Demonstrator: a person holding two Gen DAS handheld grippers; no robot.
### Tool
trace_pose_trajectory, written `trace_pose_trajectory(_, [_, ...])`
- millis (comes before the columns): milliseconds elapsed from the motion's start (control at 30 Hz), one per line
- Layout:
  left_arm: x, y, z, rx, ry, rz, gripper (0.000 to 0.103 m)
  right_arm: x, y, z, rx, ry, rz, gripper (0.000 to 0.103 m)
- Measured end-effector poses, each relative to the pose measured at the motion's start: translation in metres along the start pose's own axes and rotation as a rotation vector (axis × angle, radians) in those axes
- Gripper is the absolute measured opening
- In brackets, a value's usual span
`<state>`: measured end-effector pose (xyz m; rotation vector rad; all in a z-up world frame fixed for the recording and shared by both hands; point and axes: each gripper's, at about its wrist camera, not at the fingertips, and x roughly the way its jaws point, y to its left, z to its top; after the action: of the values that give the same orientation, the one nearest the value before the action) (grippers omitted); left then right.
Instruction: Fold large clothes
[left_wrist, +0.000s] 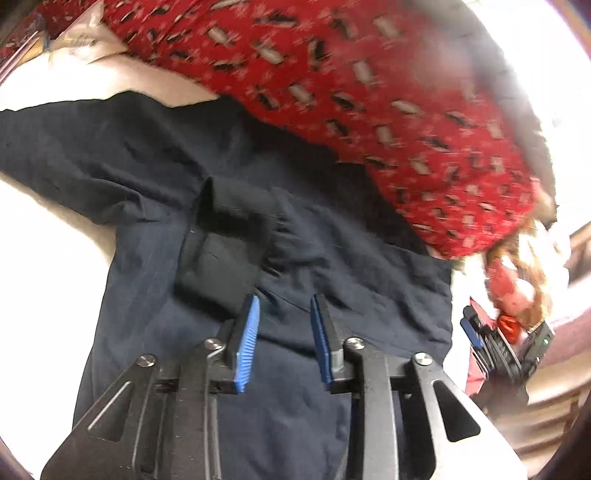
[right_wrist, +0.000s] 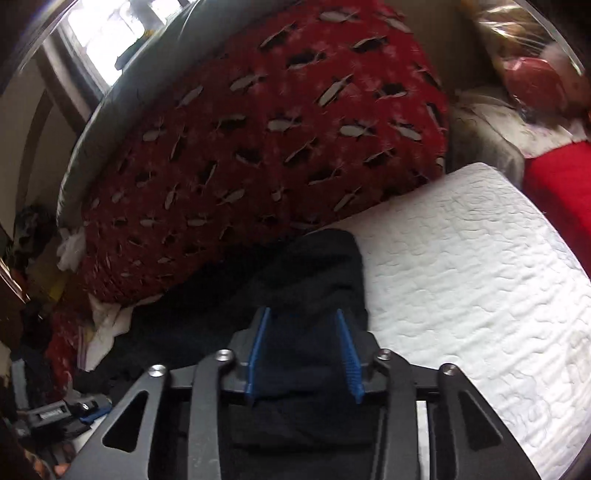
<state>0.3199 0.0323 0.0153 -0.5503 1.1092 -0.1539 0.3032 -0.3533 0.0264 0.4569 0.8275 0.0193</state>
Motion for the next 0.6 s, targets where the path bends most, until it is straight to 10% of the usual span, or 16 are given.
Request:
trace_pose_trajectory(100, [0.035, 0.017, 0.002, -0.042, 0.086, 0.051, 0.026, 0.052, 0.006, -0.021, -0.048, 0.131, -0.149, 0.049])
trace_pose_trajectory(167, [0.029, 0.021, 0.004, -0.054, 0.061, 0.015, 0.026, 0.048, 0.015, -0.026, -0.112, 0.058, -0.167, 0.056])
trace_pose_trajectory(267, [0.016, 0.031, 0.008, -0.081, 0.077, -0.019, 0.026, 0.065, 0.037, -0.025, -0.227, 0.162, -0.122, 0.102])
trace_pose_trajectory(400, [-0.029, 0.067, 0.028, -0.12, -0.016, -0.017, 0.028, 0.062, 0.076, -0.022, -0.358, 0.168, -0.29, 0.1])
trace_pose_trajectory(600, [-0.088, 0.19, 0.074, -0.367, -0.134, 0.097, 0.043, 0.046, 0.138, -0.042, -0.277, 0.104, -0.078, 0.1])
